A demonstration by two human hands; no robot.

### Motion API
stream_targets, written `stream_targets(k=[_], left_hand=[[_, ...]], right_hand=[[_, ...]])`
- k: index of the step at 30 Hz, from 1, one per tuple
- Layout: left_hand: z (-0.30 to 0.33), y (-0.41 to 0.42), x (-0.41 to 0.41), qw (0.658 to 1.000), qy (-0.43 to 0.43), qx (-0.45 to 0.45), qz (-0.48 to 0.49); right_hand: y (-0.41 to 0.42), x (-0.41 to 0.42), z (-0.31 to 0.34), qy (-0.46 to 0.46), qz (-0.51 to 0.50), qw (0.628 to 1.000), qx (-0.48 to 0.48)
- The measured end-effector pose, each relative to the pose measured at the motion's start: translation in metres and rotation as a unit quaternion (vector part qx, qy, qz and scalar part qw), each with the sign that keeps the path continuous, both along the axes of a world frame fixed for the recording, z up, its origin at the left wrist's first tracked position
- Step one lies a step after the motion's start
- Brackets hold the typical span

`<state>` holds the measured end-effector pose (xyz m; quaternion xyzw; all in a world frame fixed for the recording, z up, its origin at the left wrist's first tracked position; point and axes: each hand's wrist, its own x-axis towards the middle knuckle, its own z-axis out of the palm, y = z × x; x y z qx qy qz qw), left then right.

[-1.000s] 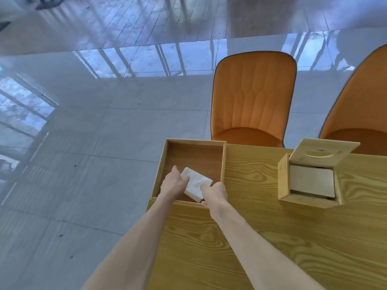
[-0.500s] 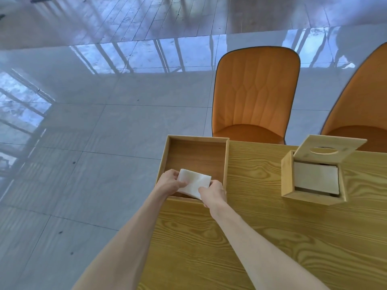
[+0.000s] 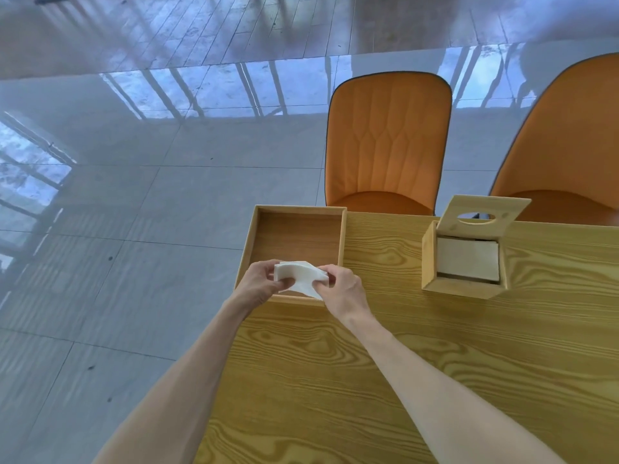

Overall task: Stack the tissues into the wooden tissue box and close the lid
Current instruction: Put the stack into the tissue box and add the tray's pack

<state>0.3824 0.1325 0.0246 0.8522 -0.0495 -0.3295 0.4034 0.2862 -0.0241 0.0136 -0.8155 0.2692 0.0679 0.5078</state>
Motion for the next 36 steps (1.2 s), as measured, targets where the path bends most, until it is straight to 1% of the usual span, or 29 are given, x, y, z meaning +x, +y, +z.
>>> stream_targets(k=[5,9,11,14,17,19,21,26,31,36], left_hand=[[0.013,-0.027,-0.039,0.999,-0.028,-0.035,-0.019],[0.009,-0.053,-0.078,0.996,-0.038,-0.042,-0.063],[0.004,-0.065,-0.101,0.994,-0.043,-0.047,-0.083],[-0.007,-0.084,-0.138,0.988,-0.038,-0.060,-0.134],[-0.019,-0.107,-0.168,0.980,-0.063,-0.053,-0.183],[-0.023,-0.122,-0.186,0.976,-0.087,-0.037,-0.195],[-0.027,-0.132,-0.199,0.975,-0.099,-0.022,-0.198],[-0.033,-0.142,-0.218,0.975,-0.082,-0.003,-0.207],[-0.031,-0.149,-0.224,0.984,-0.064,-0.005,-0.166],[-0.032,-0.150,-0.223,0.983,-0.067,0.018,-0.173]], right_hand=[[-0.033,-0.050,0.012,-0.066,0.004,0.997,-0.034],[-0.060,-0.098,0.008,-0.077,0.004,0.996,-0.045],[-0.074,-0.121,0.003,-0.065,0.012,0.995,-0.070],[-0.097,-0.158,-0.006,-0.029,0.051,0.994,-0.096],[-0.119,-0.188,-0.015,0.005,0.085,0.987,-0.133],[-0.129,-0.204,-0.018,0.010,0.085,0.984,-0.154],[-0.137,-0.215,-0.020,0.004,0.081,0.983,-0.167],[-0.151,-0.235,-0.032,0.012,0.068,0.983,-0.168],[-0.157,-0.240,-0.037,-0.024,0.044,0.986,-0.161],[-0.160,-0.242,-0.044,0.005,0.042,0.989,-0.145]])
